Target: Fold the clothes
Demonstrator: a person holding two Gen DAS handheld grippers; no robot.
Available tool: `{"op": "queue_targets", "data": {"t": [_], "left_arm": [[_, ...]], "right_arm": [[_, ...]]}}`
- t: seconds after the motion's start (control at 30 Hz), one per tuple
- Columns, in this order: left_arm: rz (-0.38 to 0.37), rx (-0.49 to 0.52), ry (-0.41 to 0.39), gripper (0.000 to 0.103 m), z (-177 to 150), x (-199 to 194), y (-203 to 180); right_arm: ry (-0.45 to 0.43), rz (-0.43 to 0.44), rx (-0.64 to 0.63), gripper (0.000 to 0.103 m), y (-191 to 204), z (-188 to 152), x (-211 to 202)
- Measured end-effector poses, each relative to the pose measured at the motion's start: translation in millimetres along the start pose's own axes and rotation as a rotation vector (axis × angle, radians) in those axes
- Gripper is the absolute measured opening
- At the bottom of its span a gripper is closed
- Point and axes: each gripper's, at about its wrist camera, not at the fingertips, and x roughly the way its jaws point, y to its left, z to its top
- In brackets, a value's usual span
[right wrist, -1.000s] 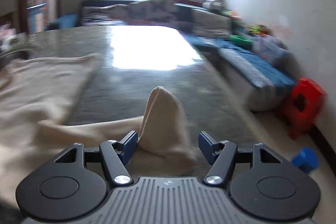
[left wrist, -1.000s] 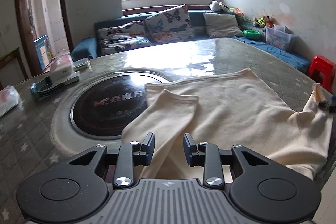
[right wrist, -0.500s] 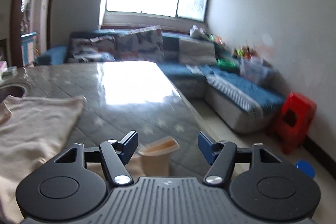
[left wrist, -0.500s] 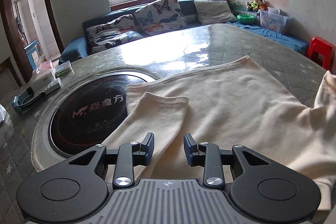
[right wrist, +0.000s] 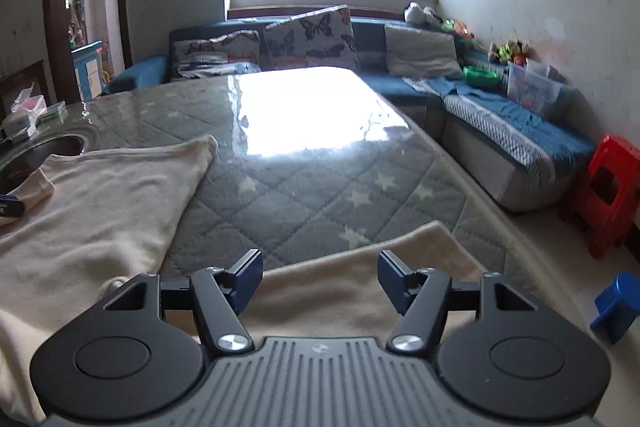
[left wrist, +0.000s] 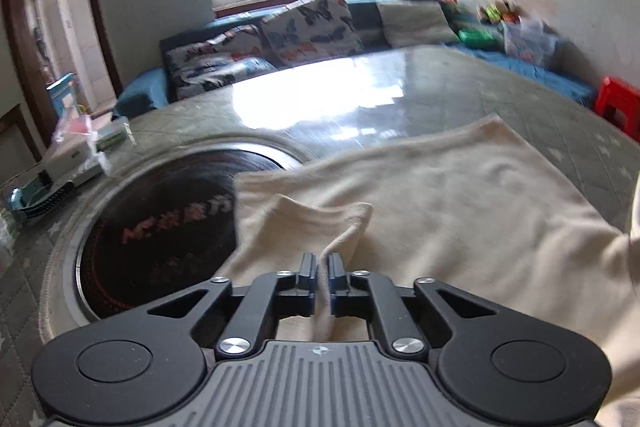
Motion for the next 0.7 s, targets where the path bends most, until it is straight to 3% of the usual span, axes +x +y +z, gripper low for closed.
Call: {"op": "queue_targets", "data": {"t": [0.23, 0.4, 0.5, 0.7], "left_arm": [[0.1, -0.246, -0.129, 0.003, 5.0, -46.1, 71.3], [0.222, -0.378, -0.189, 0.002, -16.2, -92.6, 123.0], [0.293, -0.434, -0.18, 0.003, -40.1, -110.9, 148.7], [0.379, -0.488, -0.063, 0.004, -92.8, -116.2, 174.7]], "right_arm": [[0.03, -0.024, 0.056, 0.065, -15.6, -9.0, 7.2], [0.029, -0.033, 0.064, 0.065, -18.2, -10.3, 7.5], [0.029, -0.041, 0.066, 0.065, -19.2, -9.6, 7.0], [0.034, -0.046, 0.065, 0.066, -18.9, -7.4, 10.2]]}}
